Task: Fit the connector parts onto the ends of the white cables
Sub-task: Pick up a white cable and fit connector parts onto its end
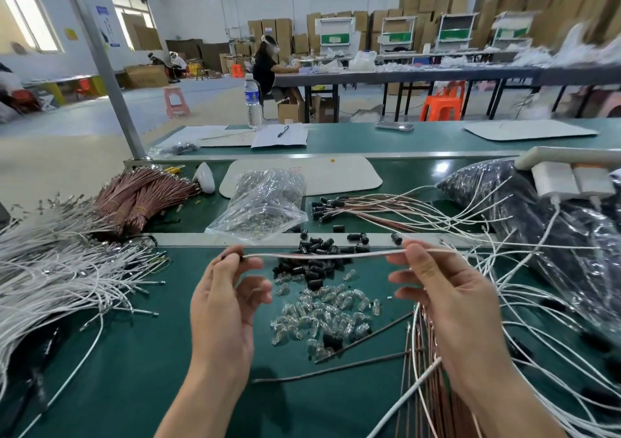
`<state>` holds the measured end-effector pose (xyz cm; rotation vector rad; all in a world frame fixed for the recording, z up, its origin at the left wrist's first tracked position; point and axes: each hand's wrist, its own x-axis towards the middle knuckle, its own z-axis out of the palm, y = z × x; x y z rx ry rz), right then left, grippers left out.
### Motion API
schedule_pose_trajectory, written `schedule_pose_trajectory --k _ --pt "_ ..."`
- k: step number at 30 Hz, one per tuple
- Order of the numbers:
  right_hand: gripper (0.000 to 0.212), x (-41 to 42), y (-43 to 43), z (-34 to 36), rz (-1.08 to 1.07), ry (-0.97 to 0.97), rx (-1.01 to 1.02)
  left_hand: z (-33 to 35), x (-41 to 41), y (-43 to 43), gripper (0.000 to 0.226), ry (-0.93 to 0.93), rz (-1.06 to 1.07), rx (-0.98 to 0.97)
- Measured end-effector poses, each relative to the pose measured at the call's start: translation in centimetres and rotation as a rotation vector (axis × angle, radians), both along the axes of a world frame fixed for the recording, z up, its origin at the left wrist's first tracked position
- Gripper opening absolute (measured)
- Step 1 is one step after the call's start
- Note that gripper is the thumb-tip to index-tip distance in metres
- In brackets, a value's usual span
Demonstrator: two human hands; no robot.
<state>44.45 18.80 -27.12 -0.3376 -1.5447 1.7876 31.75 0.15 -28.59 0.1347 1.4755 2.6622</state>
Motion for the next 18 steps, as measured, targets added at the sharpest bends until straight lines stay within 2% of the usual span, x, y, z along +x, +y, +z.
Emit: schedule_pose_trajectory --k 3,5,6,8,9,10,11,13,16,18 --pt "0.02 -1.8 3.8 3.7 -0.07 0.044 0.181 2.0 -1.6 2.7 0.015 0.018 -0.106 0.002" --pt "0.034 -4.2 7.4 6.1 -0.034 -0.046 0.222 4.1 -3.8 5.6 0.018 0.026 -0.162 -0.025" --pt "0.05 -5.5 9.1 7.0 0.023 -0.177 0.218 5.2 -4.9 7.2 0.018 0.009 -0.185 -0.065" --pt "0.079 -7.4 11.4 7.4 0.167 -0.587 0.254 6.4 -6.6 10.0 0.027 -0.05 -0.227 -0.212" --pt "0.082 -7.8 11.8 6.8 0.235 -0.765 0.285 6.4 -7.1 11.2 0.036 -0.079 -0.254 -0.303" --pt "0.079 -8.0 12.0 5.8 0.255 -0.863 0.302 6.1 -7.3 11.9 0.044 -0.097 -0.275 -0.404" --pt "0.073 -8.0 12.0 4.6 0.217 -0.884 0.29 5.7 -7.1 12.2 0.05 -0.095 -0.294 -0.496" --pt "0.06 -7.3 12.0 1.9 0.097 -0.779 0.265 4.4 -6.1 11.7 0.051 -0.015 -0.355 -0.628" --pt "0.041 -5.6 11.4 -0.6 -0.02 -0.637 0.27 3.4 -2.9 10.1 0.025 0.215 -0.495 -0.871" --pt "0.03 -4.7 10.3 -1.6 -0.026 -0.588 0.266 3.0 -0.7 8.9 0.024 0.416 -0.619 -1.137"
